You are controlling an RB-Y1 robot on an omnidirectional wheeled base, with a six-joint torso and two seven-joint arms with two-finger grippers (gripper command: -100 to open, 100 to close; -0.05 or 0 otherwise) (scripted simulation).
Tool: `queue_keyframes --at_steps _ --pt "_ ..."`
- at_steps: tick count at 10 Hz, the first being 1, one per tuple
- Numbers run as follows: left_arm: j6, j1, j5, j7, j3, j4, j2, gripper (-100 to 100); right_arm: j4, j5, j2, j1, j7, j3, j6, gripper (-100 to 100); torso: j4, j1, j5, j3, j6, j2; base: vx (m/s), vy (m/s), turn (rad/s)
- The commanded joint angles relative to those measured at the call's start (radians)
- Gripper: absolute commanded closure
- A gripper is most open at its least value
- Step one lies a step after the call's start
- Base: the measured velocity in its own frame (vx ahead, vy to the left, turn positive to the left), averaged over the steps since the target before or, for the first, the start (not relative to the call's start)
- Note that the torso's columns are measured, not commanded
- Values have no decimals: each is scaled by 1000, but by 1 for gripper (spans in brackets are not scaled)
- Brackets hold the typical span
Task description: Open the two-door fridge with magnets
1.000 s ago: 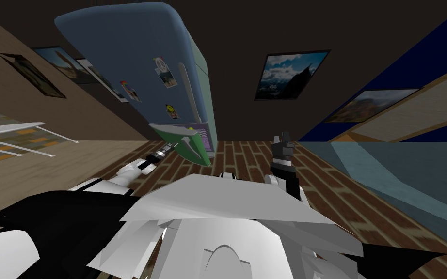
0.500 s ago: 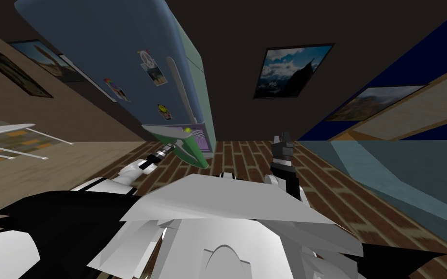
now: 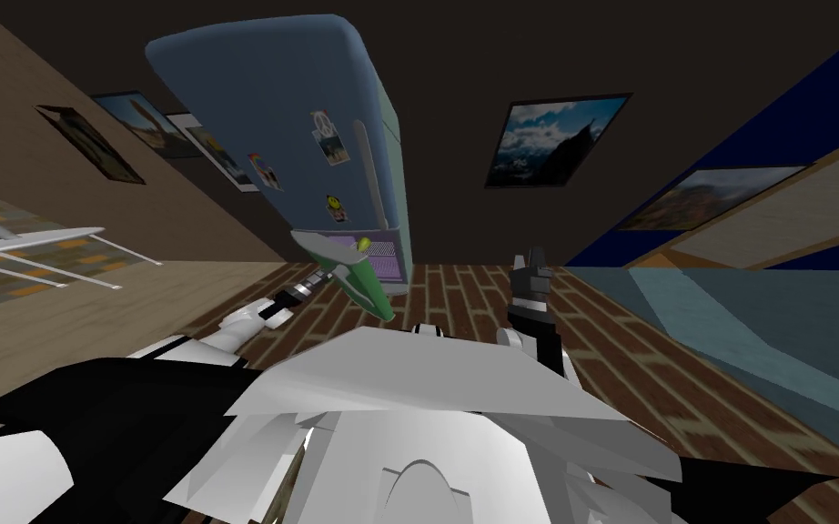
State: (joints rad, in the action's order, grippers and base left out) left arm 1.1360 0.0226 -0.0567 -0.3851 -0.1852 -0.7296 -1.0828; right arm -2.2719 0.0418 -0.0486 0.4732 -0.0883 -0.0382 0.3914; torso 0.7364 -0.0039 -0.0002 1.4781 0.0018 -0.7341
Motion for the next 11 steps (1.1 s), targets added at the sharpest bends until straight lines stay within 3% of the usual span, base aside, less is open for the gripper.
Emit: queue_keyframes --at_steps 1,3,6,7,11 --pt "62 8 10 -5 -24 -17 -14 100 0 0 0 0 0 0 0 0 0 1 -1 1 0 1 -100 169 42" --pt "87 15 14 -7 -34 -30 -21 100 0 0 0 0 0 0 0 0 1 8 2 -3 -3 -6 -135 203 23" --pt "163 36 24 -12 -62 -68 -44 100 0 0 0 0 0 0 0 0 0 0 2 -4 -3 -7 -110 173 48" --pt "146 29 17 -9 -48 -52 -44 100 0 0 0 0 0 0 0 0 0 1 3 -6 -4 -10 -49 111 15" --pt "246 56 43 4 -87 -99 -66 100 0 0 0 0 0 0 0 0 1 11 3 -3 -3 -5 -75 249 10"
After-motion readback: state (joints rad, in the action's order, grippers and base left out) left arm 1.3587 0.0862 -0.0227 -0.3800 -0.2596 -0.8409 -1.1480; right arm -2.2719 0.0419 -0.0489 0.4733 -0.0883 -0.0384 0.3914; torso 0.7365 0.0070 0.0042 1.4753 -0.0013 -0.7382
